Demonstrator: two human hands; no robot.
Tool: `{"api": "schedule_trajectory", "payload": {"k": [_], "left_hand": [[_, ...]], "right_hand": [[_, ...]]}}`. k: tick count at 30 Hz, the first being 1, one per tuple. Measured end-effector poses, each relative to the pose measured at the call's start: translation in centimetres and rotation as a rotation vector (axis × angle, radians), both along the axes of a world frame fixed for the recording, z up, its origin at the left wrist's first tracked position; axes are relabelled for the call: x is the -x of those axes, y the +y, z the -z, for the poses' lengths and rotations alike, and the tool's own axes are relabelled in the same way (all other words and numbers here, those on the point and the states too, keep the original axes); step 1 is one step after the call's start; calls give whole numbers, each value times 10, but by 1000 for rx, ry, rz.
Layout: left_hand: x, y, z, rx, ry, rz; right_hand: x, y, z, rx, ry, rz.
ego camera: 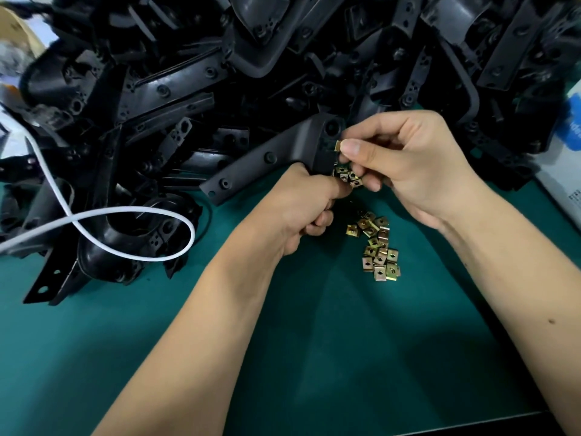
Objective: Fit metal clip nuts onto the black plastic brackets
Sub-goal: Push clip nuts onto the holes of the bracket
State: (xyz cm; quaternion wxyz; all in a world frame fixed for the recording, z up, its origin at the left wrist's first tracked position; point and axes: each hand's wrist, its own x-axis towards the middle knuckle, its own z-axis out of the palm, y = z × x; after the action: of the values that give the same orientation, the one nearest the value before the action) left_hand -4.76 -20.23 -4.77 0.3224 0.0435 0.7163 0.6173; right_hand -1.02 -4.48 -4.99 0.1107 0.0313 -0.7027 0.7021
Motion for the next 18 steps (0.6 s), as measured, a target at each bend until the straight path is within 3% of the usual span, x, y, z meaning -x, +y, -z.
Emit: {"api": "schedule_trajectory", "payload": {"k": [18], "left_hand": [[0,3,2,147,46,-13]], "right_hand": [[-5,1,-19,-395,201,23]]}}
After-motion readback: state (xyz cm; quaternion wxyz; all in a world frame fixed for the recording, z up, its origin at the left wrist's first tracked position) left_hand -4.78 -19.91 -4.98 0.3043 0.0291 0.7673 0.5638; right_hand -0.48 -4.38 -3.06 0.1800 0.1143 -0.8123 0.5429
